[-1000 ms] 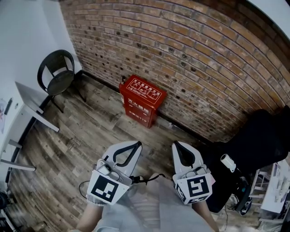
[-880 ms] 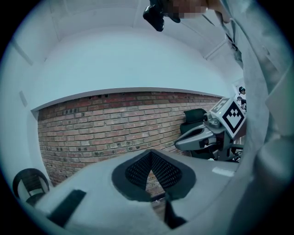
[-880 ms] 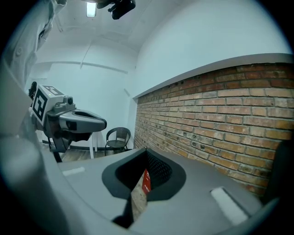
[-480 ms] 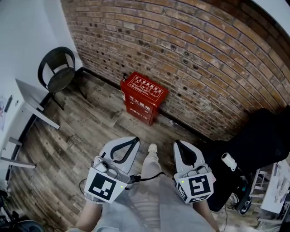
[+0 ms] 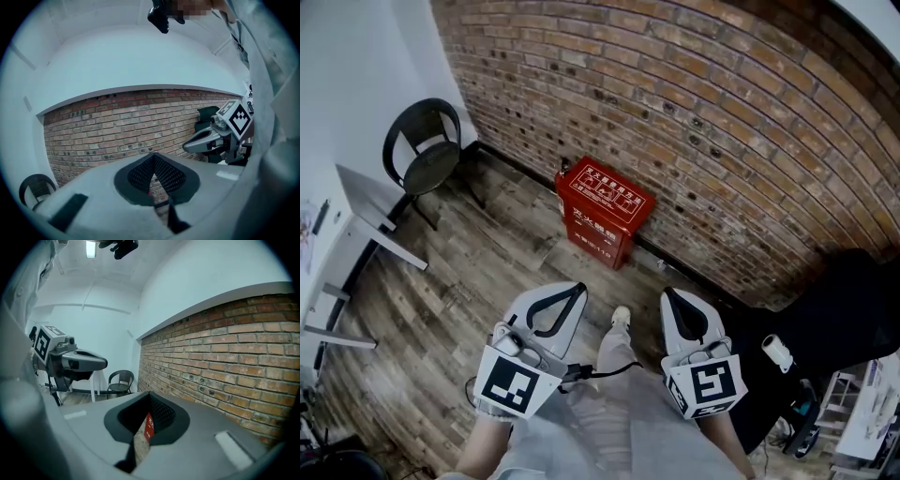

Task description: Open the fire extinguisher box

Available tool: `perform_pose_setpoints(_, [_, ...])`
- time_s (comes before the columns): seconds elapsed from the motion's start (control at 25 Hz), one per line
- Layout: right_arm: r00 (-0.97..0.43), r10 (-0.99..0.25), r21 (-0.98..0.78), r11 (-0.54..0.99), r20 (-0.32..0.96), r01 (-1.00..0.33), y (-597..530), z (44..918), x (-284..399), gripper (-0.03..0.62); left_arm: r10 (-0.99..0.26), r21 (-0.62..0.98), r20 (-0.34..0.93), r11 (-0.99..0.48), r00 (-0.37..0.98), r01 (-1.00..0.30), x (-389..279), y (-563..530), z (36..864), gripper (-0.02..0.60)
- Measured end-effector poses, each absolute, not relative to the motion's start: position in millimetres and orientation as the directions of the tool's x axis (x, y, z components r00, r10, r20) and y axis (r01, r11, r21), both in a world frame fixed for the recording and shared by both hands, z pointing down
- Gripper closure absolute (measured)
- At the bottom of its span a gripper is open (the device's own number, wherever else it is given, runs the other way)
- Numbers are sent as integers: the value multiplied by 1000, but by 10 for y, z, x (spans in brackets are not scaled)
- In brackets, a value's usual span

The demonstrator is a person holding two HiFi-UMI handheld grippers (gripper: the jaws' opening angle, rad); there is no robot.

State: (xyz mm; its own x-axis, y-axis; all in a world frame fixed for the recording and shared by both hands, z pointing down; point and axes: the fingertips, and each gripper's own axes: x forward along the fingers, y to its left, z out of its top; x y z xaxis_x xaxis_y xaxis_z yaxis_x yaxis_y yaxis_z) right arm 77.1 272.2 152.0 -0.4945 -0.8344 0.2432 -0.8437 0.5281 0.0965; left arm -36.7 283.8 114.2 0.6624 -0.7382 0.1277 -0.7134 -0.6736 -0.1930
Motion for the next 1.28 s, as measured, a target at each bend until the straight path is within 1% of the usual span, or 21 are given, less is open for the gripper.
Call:
perform_pose_setpoints(0.36, [-497, -828, 69, 529, 259, -846, 2000, 1608, 1020, 586, -751, -207, 138, -660, 646, -722, -212, 2139, 1144, 583])
perform_pose_setpoints(1.0, [-589, -763, 71, 625, 266, -777, 651, 1542, 1073, 586, -805, -195, 151, -594, 574, -781, -31, 901, 1130, 583])
perform_pose_setpoints(1.28, [-605, -739, 56, 646, 295, -761, 242, 1655, 1229, 586, -815, -173, 173, -578, 553, -798, 108, 468, 1195, 583])
